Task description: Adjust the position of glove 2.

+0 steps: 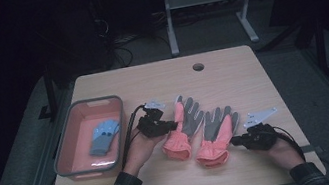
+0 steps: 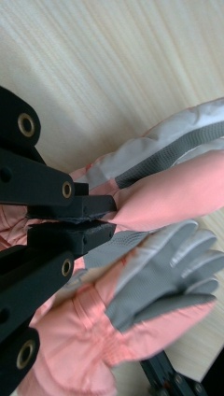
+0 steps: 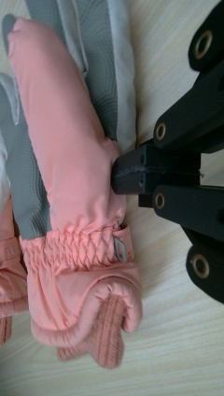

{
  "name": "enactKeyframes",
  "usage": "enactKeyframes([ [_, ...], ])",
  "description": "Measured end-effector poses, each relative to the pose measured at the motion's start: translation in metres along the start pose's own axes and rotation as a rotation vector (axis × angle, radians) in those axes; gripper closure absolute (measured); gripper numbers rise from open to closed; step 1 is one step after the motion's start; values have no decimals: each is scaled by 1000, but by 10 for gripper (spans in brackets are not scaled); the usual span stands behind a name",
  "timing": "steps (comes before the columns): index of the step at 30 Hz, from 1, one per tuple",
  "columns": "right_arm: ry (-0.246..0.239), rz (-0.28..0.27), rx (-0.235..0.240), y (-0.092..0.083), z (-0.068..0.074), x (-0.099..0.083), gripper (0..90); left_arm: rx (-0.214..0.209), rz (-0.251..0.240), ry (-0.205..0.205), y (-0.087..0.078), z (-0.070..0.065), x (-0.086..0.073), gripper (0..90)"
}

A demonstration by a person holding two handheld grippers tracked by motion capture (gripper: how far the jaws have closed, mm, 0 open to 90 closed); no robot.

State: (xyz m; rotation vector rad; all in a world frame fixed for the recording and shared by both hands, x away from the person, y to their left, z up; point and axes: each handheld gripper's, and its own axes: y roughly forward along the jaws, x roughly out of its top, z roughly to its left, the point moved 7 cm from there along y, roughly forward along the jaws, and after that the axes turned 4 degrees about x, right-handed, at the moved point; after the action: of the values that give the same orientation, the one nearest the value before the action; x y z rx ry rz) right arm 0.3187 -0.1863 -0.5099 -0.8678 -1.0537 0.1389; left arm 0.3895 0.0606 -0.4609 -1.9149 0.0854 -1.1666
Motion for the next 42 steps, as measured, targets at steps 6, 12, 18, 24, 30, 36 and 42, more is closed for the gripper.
enactKeyframes([
  [6,-25,-5,8,6,4,7,900,-5,-25,16,-4,-6,9,869],
  [12,-31,-10,10,8,5,10,900,2,-27,19,-4,-6,14,869],
  [18,-26,-6,15,9,7,11,900,21,-8,20,-2,0,20,869],
  [24,-31,-9,14,9,6,11,900,20,-7,10,6,1,22,869],
  [30,-32,-9,13,9,5,11,900,14,-12,35,4,-5,27,870],
  [36,-28,-7,14,10,6,11,900,6,-5,48,-2,-9,27,870],
  [42,-39,-8,15,10,6,11,900,3,-11,46,-5,-10,28,870],
])
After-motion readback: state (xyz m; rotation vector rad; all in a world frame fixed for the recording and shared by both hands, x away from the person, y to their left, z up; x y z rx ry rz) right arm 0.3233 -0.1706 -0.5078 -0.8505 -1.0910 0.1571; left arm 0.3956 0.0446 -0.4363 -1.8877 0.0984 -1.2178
